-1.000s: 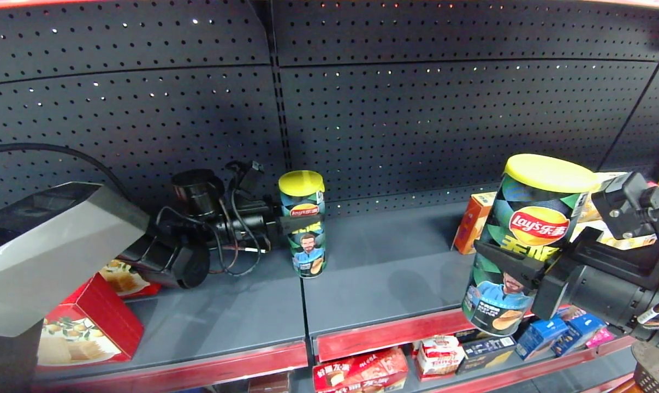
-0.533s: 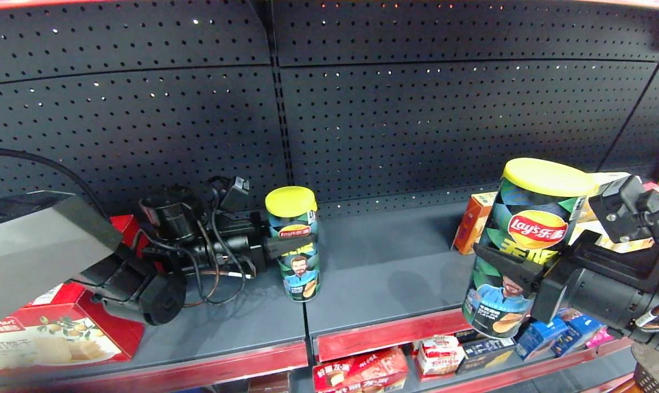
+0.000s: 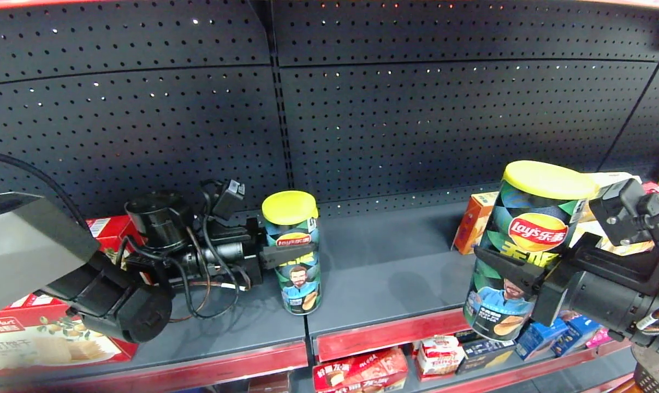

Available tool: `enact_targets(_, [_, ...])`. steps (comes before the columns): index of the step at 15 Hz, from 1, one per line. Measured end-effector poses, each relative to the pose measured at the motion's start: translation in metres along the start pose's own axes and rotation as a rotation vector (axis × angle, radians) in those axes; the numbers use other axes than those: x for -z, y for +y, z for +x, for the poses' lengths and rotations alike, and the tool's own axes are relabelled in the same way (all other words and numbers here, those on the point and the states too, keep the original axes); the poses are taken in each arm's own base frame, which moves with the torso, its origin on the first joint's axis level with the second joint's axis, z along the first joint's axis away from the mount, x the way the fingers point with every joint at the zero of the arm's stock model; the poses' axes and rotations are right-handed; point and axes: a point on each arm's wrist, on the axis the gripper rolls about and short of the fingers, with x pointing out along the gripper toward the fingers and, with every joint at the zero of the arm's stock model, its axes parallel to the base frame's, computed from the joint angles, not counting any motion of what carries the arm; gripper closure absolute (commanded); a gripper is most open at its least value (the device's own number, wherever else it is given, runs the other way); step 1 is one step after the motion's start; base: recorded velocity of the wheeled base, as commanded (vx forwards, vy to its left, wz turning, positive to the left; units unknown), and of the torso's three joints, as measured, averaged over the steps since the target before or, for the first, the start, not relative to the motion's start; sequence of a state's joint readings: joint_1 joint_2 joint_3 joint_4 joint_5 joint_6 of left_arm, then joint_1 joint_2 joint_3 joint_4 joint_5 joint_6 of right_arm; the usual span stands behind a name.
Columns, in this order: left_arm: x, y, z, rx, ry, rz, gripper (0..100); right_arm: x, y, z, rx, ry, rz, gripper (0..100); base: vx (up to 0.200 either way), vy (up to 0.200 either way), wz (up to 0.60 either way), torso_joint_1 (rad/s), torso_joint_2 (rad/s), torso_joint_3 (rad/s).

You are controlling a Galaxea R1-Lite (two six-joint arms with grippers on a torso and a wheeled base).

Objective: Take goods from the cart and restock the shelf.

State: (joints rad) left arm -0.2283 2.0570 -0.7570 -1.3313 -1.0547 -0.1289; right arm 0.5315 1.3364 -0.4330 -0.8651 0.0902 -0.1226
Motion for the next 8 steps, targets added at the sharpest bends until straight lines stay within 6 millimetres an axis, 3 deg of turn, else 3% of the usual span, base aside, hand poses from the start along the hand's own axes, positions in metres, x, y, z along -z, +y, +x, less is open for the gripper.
enact_targets(8, [0.01, -0.014, -0.006, 0.0, -0.004, 0.005, 100, 0.001, -0.001, -0.001, 0.006, 0.002, -0.001, 100, 0.0, 0.0, 0.0, 0.0, 0.0, 0.0])
